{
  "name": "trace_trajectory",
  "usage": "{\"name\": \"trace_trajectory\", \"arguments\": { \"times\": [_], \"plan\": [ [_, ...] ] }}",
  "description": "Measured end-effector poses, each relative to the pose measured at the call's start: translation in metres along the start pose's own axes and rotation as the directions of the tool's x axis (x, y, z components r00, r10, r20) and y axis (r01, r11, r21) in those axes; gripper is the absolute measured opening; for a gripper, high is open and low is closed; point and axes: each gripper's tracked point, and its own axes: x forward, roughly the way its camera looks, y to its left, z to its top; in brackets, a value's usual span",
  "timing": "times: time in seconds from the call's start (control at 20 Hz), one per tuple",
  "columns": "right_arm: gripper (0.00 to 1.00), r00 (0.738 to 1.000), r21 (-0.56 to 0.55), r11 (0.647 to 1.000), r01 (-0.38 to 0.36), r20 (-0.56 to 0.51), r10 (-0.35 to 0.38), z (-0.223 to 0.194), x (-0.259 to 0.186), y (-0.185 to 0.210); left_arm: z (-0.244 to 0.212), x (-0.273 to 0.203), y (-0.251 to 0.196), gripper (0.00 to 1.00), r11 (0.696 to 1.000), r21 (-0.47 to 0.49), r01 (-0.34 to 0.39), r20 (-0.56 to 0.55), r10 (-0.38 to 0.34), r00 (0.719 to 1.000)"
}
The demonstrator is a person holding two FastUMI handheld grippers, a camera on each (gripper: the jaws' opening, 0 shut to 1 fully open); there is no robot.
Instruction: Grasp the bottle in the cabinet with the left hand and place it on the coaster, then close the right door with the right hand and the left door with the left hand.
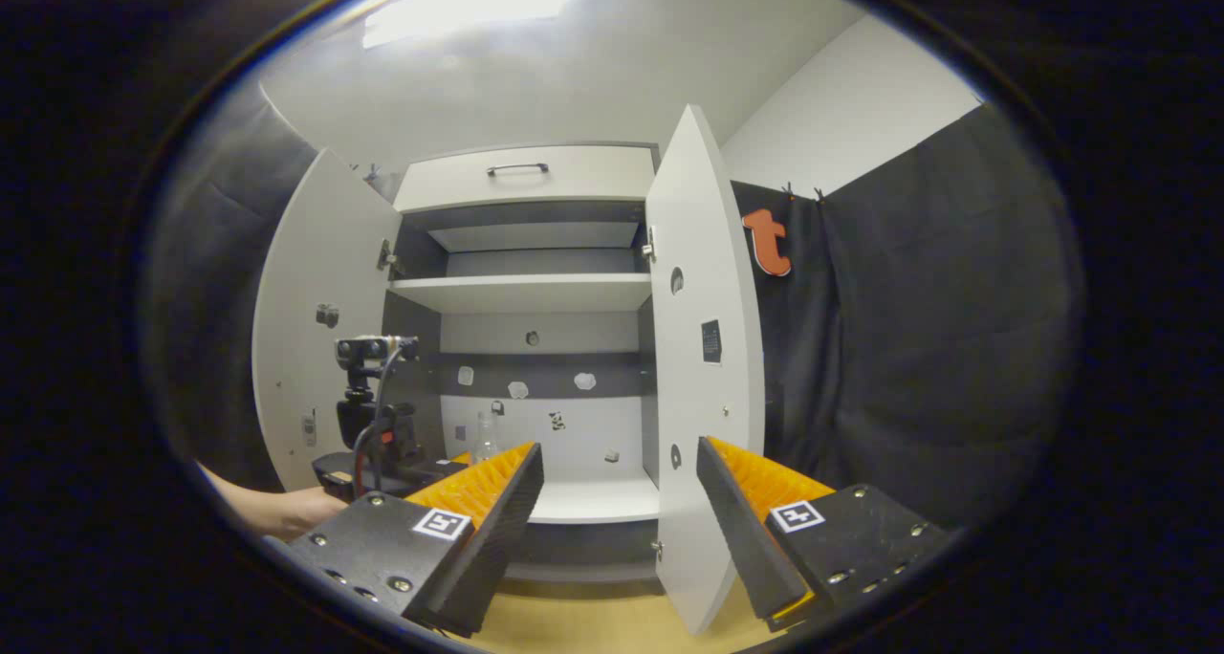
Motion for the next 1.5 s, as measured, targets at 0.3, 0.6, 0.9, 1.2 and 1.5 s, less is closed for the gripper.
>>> {"name": "trace_trajectory", "arguments": {
  "times": [0.3, 0.6, 0.9, 1.2, 1.5],
  "plan": [
    [0.98, 0.999, -0.05, 0.997, 0.053, -0.004, -0.053, -0.003, -0.009, -0.018, -0.037, 0.077, -0.002, 0.99, 0.999, 0.035, -0.019, -0.053, 0.02, 0.998],
    [1.0, 0.987, -0.155, 0.977, 0.148, -0.032, -0.154, -0.019, -0.034, -0.048, -0.04, 0.114, -0.003, 0.99, 0.999, 0.026, -0.032, -0.074, 0.034, 0.997],
    [0.98, 0.982, -0.068, 0.981, 0.183, -0.023, -0.185, -0.015, -0.075, -0.065, -0.026, 0.088, -0.029, 0.8, 0.999, 0.017, 0.047, -0.084, -0.045, 0.995],
    [0.98, 0.985, -0.008, 0.985, 0.175, -0.004, -0.175, -0.001, -0.113, -0.076, 0.0, 0.01, -0.048, 0.8, 0.995, 0.05, 0.081, -0.072, -0.078, 0.994],
    [0.98, 0.991, 0.036, 0.991, 0.129, 0.013, -0.13, 0.004, -0.14, -0.081, 0.005, -0.084, -0.066, 0.8, 0.992, 0.045, 0.119, -0.038, -0.117, 0.992]
  ]
}}
